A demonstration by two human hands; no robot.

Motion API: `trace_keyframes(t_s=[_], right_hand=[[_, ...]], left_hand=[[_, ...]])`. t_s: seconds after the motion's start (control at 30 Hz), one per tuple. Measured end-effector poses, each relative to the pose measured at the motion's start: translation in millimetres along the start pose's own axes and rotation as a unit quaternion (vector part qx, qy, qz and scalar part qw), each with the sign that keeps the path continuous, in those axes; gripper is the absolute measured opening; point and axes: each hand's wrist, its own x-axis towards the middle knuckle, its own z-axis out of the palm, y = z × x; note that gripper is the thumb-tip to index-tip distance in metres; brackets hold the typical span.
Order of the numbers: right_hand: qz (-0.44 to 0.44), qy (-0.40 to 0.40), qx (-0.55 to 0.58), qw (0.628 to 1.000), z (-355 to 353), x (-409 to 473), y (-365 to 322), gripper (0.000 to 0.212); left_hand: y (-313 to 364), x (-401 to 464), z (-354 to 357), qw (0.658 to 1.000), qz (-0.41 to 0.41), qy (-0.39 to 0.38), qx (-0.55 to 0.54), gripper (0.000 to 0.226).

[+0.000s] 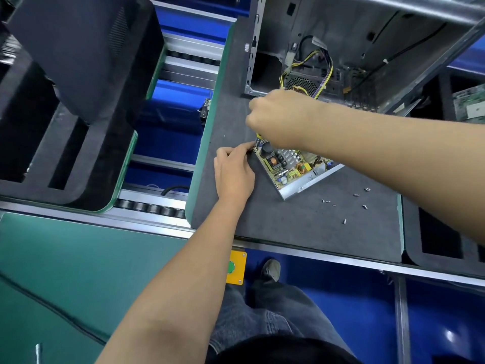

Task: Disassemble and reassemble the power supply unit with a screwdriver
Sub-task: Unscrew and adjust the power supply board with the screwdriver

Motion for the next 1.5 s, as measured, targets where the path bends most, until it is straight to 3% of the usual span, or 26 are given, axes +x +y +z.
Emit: trace_keyframes(t_s=[0.07, 0.17, 0.33, 0.5, 0.63, 0.73, 0.83, 0.97, 1.1, 1.2, 1.37, 1.5], right_hand=[[-0.026, 0.008, -0.011, 1.0, -5, 8, -13, 0.022], [-0.023, 0.013, -0.006, 1.0, -6, 13, -26, 0.018], [0.119, -0.005, 0.071, 0.99, -1, 18, -23, 0.003], [0.213, -0.073, 0.151, 0.962, 5, 11, -9, 0.02], [0.161, -0.071, 0.215, 0.961, 11, -4, 9, 0.023], [0.105, -0.012, 0.139, 0.985, 11, -8, 11, 0.012], [0.076, 0.018, 0.093, 0.993, 8, -8, 9, 0.029], [0.113, 0.042, 0.112, 0.986, 15, -2, 2, 0.023], [0.17, 0.029, 0.132, 0.976, 16, 4, -4, 0.036], [0.15, 0.0, 0.19, 0.97, 13, -1, -4, 0.039], [0.126, 0.035, 0.132, 0.982, 7, -5, -5, 0.011], [0.145, 0.069, 0.137, 0.977, 9, -2, -18, 0.022]], left_hand=[[0, 0, -1, 1.0, -0.004, -0.001, 0.018, 0.026], [0, -1, -2, 0.999, 0.004, -0.006, 0.038, 0.022], [-3, -1, -2, 1.0, 0.007, -0.007, 0.018, 0.036], [0, -3, -6, 1.0, 0.004, -0.019, -0.006, 0.054], [1, -4, -6, 1.0, 0.006, -0.014, -0.012, 0.056], [-1, -3, -3, 1.0, 0.006, -0.008, -0.008, 0.056], [-2, -3, -2, 1.0, 0.009, -0.008, 0.001, 0.057], [-2, -2, 0, 1.0, 0.005, -0.003, 0.003, 0.055], [-5, -5, 0, 1.0, 0.005, -0.009, 0.004, 0.054], [-4, -3, -1, 1.0, 0.002, -0.012, 0.007, 0.053], [-3, -1, 0, 1.0, 0.007, -0.01, 0.004, 0.052], [-4, -1, 0, 1.0, 0.012, -0.006, 0.023, 0.044]])
